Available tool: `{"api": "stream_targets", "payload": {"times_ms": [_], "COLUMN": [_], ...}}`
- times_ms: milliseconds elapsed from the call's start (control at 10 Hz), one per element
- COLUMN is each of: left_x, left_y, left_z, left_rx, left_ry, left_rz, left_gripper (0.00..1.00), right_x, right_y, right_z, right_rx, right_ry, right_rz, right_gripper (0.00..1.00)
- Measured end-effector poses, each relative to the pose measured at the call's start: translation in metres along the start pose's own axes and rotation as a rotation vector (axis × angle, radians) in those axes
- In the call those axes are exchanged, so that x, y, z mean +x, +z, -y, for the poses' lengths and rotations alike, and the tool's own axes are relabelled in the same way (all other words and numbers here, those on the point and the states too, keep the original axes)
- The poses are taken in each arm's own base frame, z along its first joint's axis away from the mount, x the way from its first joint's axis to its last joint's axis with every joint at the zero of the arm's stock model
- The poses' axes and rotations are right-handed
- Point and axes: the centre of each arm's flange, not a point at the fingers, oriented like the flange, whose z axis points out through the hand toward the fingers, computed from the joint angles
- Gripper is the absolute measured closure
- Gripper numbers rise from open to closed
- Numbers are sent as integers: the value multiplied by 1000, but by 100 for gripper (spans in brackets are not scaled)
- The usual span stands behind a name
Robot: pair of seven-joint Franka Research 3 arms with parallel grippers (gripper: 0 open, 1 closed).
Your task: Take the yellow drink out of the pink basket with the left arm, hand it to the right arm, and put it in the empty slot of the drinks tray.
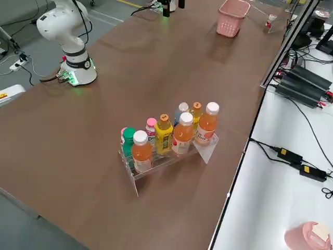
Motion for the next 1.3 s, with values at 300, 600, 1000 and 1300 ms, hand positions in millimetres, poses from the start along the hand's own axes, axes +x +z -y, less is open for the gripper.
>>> {"api": "stream_targets", "payload": {"times_ms": [300,600,1000,1300], "left_x": [0,0,0,0], "left_y": [0,0,0,0], "left_z": [0,0,0,0], "left_rx": [0,0,0,0], "left_ry": [0,0,0,0], "left_rz": [0,0,0,0], "left_gripper": [0,0,0,0], "right_x": [0,1,1,1], "right_y": [0,1,2,2], "right_z": [-4,-11,-19,-18], "right_rx": [7,7,7,7], "right_ry": [8,22,35,34], "right_rz": [3,9,14,14], "right_gripper": [1,1,1,1]}}
